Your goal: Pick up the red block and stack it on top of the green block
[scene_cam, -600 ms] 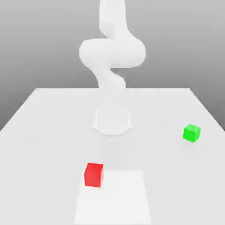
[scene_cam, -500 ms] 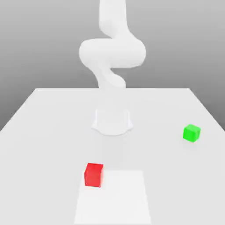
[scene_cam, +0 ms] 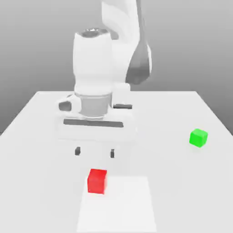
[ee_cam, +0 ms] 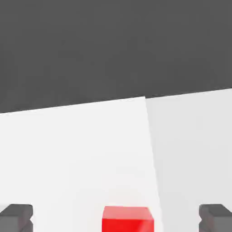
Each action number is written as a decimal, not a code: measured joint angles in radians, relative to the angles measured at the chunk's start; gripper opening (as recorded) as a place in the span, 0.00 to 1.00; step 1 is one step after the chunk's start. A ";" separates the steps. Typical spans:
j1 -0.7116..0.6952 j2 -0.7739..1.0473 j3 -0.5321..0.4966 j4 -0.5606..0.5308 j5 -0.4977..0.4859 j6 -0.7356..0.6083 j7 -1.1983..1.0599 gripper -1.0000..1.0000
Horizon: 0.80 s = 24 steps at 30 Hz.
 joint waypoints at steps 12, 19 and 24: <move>-0.037 0.257 0.049 0.017 0.063 0.215 -0.046 0.00; -0.037 0.103 0.037 -0.005 0.018 0.083 -0.014 0.00; 0.029 -0.008 0.070 -0.022 0.012 -0.011 -0.064 0.00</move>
